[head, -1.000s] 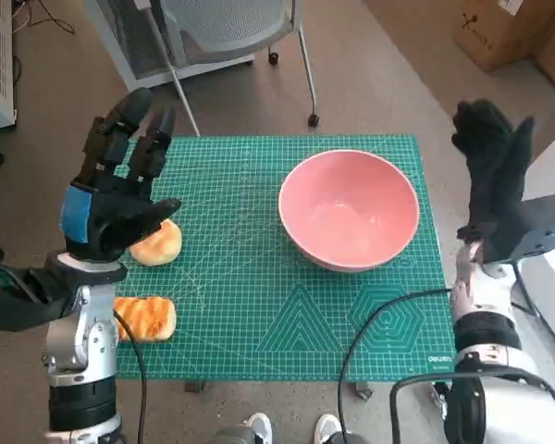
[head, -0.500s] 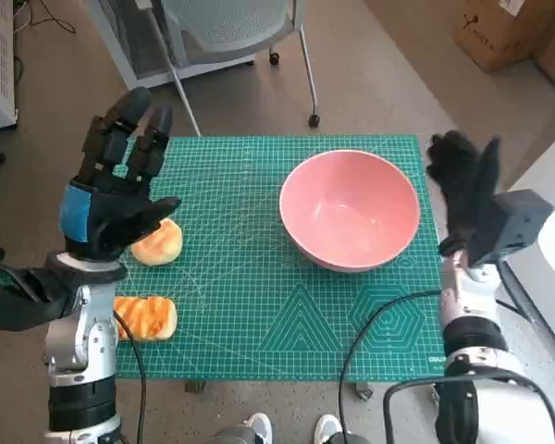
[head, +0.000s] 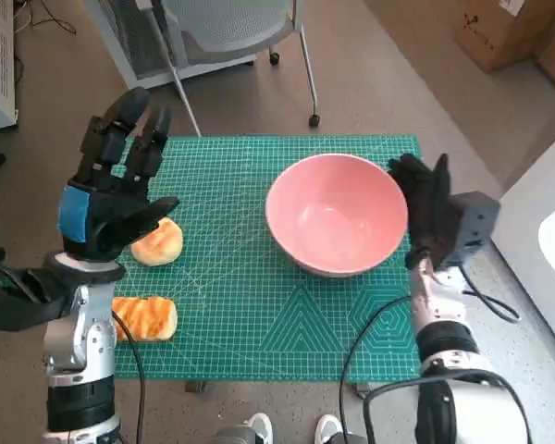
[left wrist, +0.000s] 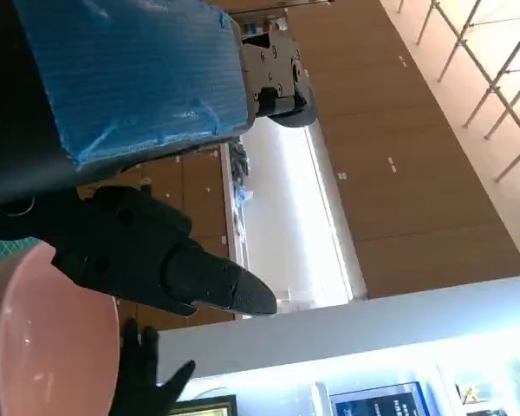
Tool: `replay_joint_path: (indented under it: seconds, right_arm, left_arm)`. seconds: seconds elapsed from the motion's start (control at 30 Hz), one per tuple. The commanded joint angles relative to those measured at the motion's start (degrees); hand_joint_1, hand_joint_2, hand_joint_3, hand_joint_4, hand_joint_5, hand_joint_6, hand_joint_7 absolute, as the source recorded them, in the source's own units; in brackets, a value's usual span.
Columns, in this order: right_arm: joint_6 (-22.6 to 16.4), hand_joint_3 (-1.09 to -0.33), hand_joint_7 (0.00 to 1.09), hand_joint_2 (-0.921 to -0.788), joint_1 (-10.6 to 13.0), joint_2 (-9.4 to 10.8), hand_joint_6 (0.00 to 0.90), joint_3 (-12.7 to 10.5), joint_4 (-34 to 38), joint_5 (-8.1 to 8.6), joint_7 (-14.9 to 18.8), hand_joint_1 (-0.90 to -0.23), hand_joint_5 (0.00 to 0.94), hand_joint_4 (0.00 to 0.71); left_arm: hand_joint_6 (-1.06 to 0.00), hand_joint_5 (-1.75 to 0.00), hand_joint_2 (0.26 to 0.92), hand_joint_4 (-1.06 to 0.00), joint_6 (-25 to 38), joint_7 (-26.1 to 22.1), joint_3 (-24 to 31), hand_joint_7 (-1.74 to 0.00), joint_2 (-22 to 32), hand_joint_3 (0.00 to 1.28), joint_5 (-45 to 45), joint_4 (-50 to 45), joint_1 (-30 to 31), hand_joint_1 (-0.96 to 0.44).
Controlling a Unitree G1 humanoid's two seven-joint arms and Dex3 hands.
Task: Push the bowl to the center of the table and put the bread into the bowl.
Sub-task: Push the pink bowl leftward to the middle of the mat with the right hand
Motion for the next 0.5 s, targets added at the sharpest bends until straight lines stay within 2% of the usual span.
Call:
replay_joint_path:
  seconds: [0.03,0.2,0.5]
  right_arm:
    - [2.22,-0.789,0.03,-0.921,-0.28,2.14,0.571,0.38,0.64,-0.62,-0.30,-0.537,0.006,0.412]
    - [3.12,-0.759,0.05,-0.921,-0.79,3.09,0.593,0.49,0.94,-0.76,0.40,-0.571,0.018,0.442]
    - [3.59,-0.744,0.05,-0.921,-2.14,4.19,0.599,1.18,1.10,-1.39,1.31,-0.581,0.018,0.453]
  left_arm:
    - [0.00,0.00,0.921,-0.12,-0.20,0.38,0.60,-0.61,0.74,0.03,0.78,-1.03,1.45,-0.40]
    - [0.00,-0.01,0.921,-0.12,0.02,0.67,0.90,-0.61,0.76,0.03,0.84,-2.05,2.32,-0.41]
    - [0.00,0.00,0.921,-0.11,0.35,1.34,1.79,-0.59,1.05,0.04,0.76,-3.82,3.75,-0.41]
